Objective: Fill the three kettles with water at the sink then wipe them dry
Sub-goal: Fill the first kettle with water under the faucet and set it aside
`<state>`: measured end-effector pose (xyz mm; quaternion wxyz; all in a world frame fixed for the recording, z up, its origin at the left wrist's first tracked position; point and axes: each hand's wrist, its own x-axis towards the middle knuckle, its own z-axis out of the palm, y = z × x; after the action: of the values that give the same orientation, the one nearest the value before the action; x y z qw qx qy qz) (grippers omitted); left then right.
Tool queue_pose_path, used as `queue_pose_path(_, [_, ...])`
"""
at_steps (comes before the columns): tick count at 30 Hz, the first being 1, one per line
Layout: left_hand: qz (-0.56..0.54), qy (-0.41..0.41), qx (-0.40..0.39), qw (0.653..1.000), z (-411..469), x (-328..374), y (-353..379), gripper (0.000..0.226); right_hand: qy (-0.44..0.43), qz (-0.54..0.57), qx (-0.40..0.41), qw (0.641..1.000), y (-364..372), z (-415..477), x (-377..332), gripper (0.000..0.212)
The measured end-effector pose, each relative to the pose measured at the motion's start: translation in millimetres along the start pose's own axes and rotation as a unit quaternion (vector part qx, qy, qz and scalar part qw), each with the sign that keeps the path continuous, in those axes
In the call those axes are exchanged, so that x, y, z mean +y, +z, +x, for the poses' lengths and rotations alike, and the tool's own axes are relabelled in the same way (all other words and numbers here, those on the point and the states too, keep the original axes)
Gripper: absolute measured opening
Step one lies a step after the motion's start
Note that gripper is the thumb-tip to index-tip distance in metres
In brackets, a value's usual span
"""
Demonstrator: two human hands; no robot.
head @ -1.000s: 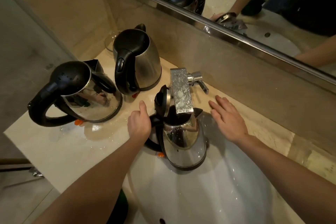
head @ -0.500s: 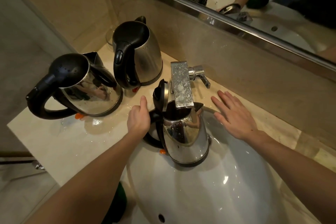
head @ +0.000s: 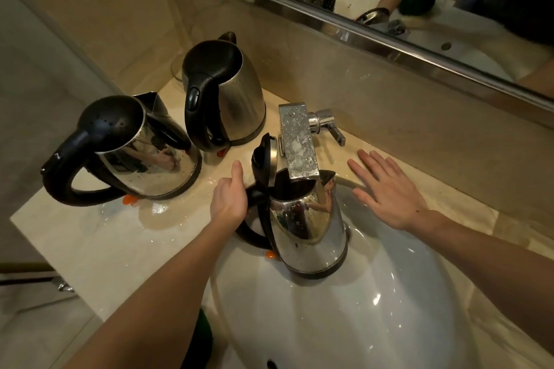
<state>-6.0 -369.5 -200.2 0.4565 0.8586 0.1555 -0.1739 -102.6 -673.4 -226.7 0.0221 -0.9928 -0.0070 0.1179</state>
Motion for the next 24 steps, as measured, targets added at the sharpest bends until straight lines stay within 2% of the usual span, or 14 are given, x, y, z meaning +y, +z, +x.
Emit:
queue_pose_path(6, [0.008,0.042,0.002,0.999,4.3,-4.9,-1.4,0.064,0.001,-0.022,-0.001,1.000,-2.7,-0.6,-2.6,0.069])
queue_pose_path(14, [-0.021,0.064,-0.079,0.995,-0.8,-9.3,-9.7,0.069,-0.002,-0.035,-0.001,0.999,-1.4,-0.3,-2.5,0.073])
queue_pose_path(24, [-0.026,0.088,-0.013,0.996,5.1,-15.1,0.2,0.075,-0.008,-0.014,0.022,1.000,3.7,0.4,1.2,0.070])
